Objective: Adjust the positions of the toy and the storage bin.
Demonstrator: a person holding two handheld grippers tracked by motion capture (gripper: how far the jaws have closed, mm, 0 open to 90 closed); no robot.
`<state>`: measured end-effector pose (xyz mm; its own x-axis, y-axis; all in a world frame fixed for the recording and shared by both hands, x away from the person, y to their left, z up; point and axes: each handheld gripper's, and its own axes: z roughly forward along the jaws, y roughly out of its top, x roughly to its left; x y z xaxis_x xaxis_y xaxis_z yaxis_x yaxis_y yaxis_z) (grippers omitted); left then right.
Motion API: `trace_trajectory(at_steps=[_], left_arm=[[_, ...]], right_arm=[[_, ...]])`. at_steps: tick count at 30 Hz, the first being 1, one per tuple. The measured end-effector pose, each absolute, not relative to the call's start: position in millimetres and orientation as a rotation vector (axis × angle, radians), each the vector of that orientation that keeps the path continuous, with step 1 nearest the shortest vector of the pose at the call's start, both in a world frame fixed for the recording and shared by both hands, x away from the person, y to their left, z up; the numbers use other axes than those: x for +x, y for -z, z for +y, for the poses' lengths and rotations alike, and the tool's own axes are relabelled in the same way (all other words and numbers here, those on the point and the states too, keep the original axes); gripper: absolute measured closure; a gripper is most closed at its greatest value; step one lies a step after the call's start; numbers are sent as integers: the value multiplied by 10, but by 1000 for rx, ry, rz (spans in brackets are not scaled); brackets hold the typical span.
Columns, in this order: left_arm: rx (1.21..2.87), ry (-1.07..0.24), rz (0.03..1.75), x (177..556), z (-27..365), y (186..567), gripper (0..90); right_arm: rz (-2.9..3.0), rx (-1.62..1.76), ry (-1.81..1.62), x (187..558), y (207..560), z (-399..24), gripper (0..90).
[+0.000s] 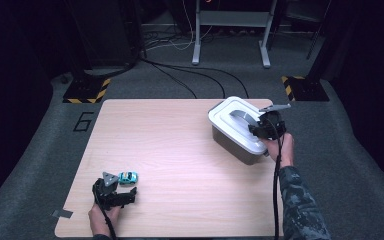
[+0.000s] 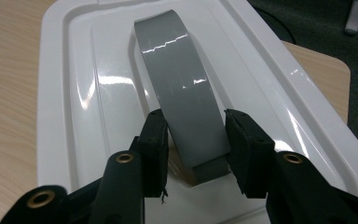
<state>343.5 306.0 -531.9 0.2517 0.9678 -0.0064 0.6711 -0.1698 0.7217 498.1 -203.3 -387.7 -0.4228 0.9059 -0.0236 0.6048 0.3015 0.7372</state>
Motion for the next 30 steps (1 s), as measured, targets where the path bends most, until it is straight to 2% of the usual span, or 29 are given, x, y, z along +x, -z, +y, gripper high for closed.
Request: trace_trajectory(at_steps=[30], left_arm=[[1916,-634,1484,3437,3060,5318,24]], right_arm=[[2211,1383,-955,4757,3843,-1853,647]])
